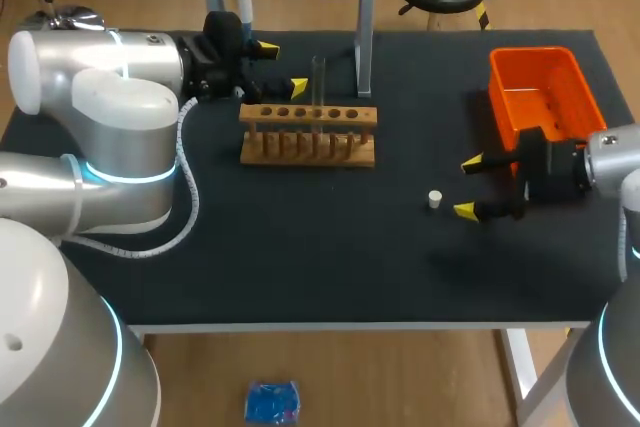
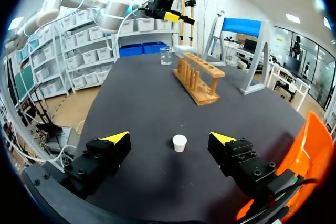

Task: Invert the test tube, pick up the pipette, mount the tip to pipette, aspirate from beaker and dispense into the tube, eject the tip, return the pipette, and cap with the stopper.

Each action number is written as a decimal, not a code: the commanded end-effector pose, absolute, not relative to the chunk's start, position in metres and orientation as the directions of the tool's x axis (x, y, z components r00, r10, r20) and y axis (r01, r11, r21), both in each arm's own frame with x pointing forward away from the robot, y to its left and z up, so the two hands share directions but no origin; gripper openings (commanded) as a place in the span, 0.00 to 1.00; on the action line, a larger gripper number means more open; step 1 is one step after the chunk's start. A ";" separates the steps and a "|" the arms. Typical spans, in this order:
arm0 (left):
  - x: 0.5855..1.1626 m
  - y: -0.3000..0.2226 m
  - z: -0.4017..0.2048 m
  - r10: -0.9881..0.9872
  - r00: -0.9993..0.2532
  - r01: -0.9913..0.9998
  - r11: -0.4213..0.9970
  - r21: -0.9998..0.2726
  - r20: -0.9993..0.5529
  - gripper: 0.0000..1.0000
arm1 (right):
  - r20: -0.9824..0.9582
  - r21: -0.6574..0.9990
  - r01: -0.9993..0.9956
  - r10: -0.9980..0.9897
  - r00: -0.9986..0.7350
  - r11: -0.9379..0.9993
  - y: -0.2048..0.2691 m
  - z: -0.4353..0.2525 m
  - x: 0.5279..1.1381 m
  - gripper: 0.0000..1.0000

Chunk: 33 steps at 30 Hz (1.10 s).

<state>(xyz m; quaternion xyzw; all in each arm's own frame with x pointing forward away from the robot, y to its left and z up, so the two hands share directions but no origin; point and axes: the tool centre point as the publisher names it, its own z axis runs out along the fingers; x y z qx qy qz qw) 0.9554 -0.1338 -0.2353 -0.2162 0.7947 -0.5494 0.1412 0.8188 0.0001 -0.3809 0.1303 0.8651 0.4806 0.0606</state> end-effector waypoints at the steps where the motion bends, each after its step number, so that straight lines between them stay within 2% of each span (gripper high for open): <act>1: 0.955 -0.134 -0.235 -0.499 -0.866 -0.189 0.304 -0.934 0.013 1.00 | 0.028 0.844 0.175 0.285 -0.958 0.507 0.011 -0.389 0.820 1.00; 6: 0.955 -0.134 -0.235 -0.499 -0.866 -0.189 0.304 -0.934 0.013 1.00 | 0.028 0.842 0.174 0.281 -0.959 0.511 0.018 -0.395 0.821 0.98; 7: 0.955 -0.134 -0.235 -0.499 -0.866 -0.189 0.304 -0.934 0.013 1.00 | 0.027 0.841 0.174 0.281 -0.959 0.512 0.019 -0.395 0.822 0.73; 8: 0.955 -0.134 -0.235 -0.499 -0.866 -0.189 0.304 -0.934 0.013 1.00 | 0.026 0.841 0.174 0.283 -0.959 0.512 0.020 -0.396 0.823 0.65; 10: 0.955 -0.134 -0.235 -0.499 -0.866 -0.189 0.304 -0.934 0.013 1.00 | 0.019 0.840 0.171 0.287 -0.958 0.514 0.021 -0.397 0.826 0.67; 11: 0.955 -0.134 -0.235 -0.499 -0.866 -0.189 0.304 -0.934 0.013 1.00 | 0.019 0.840 0.172 0.289 -0.957 0.515 0.022 -0.398 0.827 0.75; 12: 0.955 -0.134 -0.235 -0.499 -0.866 -0.189 0.304 -0.934 0.013 1.00 | 0.019 0.840 0.172 0.290 -0.957 0.514 0.022 -0.398 0.828 0.68; 13: 0.955 -0.134 -0.235 -0.499 -0.866 -0.189 0.304 -0.934 0.013 1.00 | 0.018 0.840 0.172 0.290 -0.957 0.515 0.023 -0.399 0.828 0.54; 14: 0.955 -0.134 -0.235 -0.499 -0.866 -0.189 0.304 -0.934 0.013 1.00 | 0.018 0.839 0.172 0.291 -0.957 0.516 0.023 -0.400 0.829 0.53; 17: 0.955 -0.134 -0.235 -0.499 -0.866 -0.189 0.304 -0.934 0.013 1.00 | 0.018 0.837 0.174 0.292 -0.956 0.519 0.025 -0.402 0.830 0.74; 19: 0.955 -0.134 -0.235 -0.499 -0.866 -0.189 0.304 -0.934 0.013 1.00 | 0.017 0.836 0.173 0.291 -0.956 0.520 0.026 -0.404 0.831 0.58; 29: 0.955 -0.134 -0.235 -0.499 -0.866 -0.189 0.304 -0.934 0.013 1.00 | 0.018 0.832 0.180 0.298 -0.954 0.525 0.028 -0.412 0.835 0.79; 33: 0.955 -0.134 -0.235 -0.499 -0.866 -0.189 0.304 -0.934 0.013 1.00 | 0.018 0.831 0.181 0.300 -0.954 0.526 0.029 -0.416 0.836 0.79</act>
